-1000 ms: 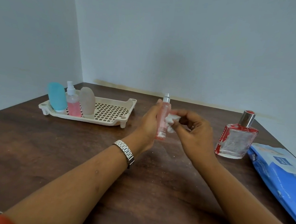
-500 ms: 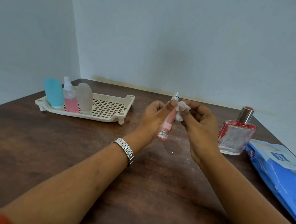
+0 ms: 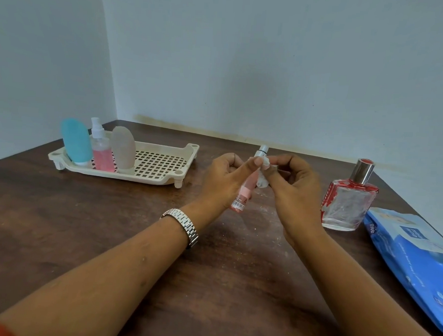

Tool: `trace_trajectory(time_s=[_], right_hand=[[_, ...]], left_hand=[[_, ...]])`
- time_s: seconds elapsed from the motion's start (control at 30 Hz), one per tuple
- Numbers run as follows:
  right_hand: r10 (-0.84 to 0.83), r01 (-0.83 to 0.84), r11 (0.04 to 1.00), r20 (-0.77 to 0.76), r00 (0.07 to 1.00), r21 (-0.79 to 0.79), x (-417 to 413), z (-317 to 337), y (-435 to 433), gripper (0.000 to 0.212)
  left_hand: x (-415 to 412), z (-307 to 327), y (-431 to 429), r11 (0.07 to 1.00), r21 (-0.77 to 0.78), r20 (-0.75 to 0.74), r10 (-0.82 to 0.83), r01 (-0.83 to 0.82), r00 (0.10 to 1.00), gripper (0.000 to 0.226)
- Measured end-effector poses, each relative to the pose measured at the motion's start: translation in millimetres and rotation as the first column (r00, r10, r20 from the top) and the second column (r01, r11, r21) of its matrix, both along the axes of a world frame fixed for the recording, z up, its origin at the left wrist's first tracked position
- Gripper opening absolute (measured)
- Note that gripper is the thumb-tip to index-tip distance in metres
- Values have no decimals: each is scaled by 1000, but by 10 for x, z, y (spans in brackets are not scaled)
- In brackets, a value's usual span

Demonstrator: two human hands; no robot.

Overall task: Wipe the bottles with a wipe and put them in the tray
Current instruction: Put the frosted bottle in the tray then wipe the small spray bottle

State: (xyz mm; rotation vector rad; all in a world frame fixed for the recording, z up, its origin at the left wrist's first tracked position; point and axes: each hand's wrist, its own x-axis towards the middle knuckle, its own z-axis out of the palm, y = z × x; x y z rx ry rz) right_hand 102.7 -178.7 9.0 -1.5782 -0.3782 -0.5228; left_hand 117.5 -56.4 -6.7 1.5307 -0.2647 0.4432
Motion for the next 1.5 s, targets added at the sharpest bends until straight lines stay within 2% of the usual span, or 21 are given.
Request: trace_trajectory(time_s=[0.07, 0.13, 0.2, 0.27, 0.33, 0.4, 0.53, 0.67, 0.77, 0.83, 0.93, 1.0, 1.07, 1.17, 1.23, 1.3, 1.37, 1.5], right_hand=[[41, -34, 996, -87, 995, 86, 36, 4, -51, 4], [134, -101, 978, -177, 975, 180, 60, 17, -101, 11], [290, -212, 924, -223, 931, 318, 68, 38, -132, 17], [406, -289, 862, -225, 886, 417, 71, 59, -156, 17], [435, -311, 849, -232, 870, 427, 75, 73, -168, 14], [424, -299, 861, -254, 870, 413, 83, 59, -165, 15], [425, -294, 866, -287, 858, 404, 83, 31, -163, 17], [388, -291, 903, -311, 868, 316, 81, 23, -150, 20], [268, -219, 958, -305, 914, 187, 85, -18, -104, 18], [201, -162, 974, -270, 942, 158, 89, -49, -79, 15], [87, -79, 995, -148, 985, 57, 55, -62, -44, 10], [58, -59, 990, -8, 998, -127, -9, -74, 5, 11], [41, -13, 963, 97, 994, -269, -52, -97, 64, 14], [-34, 77, 958, 156, 987, -276, -25, -82, 49, 15], [-75, 100, 978, 140, 987, -185, 31, -48, -30, 13], [-57, 68, 991, 98, 994, -114, 57, -34, -84, 12], [-33, 47, 986, 90, 995, -161, 36, -55, -67, 13], [56, 17, 918, 171, 984, -396, -64, -89, 53, 19]], left_hand=[[4, -21, 0, 993, 100, 60, 50, -56, 997, 61], [-10, -12, -24, 991, 130, 76, 31, -41, 997, 61], [-55, 27, -56, 994, 83, 46, -75, 71, 996, 64], [-95, 55, -75, 974, -29, -34, -224, 223, 974, 72], [-120, 64, -69, 940, -113, -137, -336, 322, 932, 77], [-129, 53, -44, 913, -156, -214, -403, 376, 890, 69], [-140, 31, -30, 886, -166, -265, -463, 433, 846, 64], [-124, 40, -51, 925, -161, -229, -374, 344, 899, 63], [-101, 38, -57, 945, -179, -206, -309, 275, 928, 67], [-95, 43, -54, 947, -201, -199, -288, 249, 937, 68], [-72, 40, -19, 946, -237, -208, -271, 220, 940, 53], [-59, 37, 15, 937, -285, -228, -273, 204, 935, 41], [-49, 44, 41, 934, -312, -267, -261, 173, 928, 40], [-70, 51, 25, 935, -269, -275, -304, 230, 912, 46], [-90, 39, -22, 940, -201, -274, -324, 275, 906, 53], [-111, 34, -61, 942, -193, -268, -320, 275, 909, 48], [-112, 41, -50, 941, -235, -260, -301, 242, 918, 43], [-76, 79, 49, 956, -285, -327, -164, 68, 931, 42]])
